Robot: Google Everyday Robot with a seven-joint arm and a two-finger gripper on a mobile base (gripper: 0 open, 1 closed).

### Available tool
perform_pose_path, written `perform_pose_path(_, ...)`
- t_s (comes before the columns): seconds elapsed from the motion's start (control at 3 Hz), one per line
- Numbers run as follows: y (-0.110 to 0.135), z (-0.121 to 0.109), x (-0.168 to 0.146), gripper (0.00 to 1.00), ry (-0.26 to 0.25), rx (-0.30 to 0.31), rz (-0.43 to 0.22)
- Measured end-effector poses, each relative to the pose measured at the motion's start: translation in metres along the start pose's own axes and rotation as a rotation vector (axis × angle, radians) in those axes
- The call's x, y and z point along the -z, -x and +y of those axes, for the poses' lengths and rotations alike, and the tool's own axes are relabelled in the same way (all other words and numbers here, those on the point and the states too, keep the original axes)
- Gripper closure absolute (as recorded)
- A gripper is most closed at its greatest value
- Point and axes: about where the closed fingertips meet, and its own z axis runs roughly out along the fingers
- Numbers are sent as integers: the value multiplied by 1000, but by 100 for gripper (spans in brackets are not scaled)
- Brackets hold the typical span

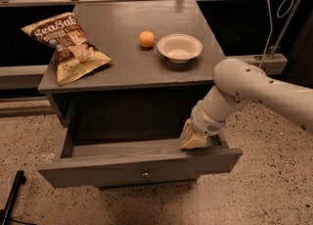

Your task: Open top drawer

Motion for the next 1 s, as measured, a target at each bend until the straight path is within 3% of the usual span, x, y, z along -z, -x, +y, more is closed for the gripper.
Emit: perform_pose_path(1.0, 13, 26, -12, 100, 69, 2, -46)
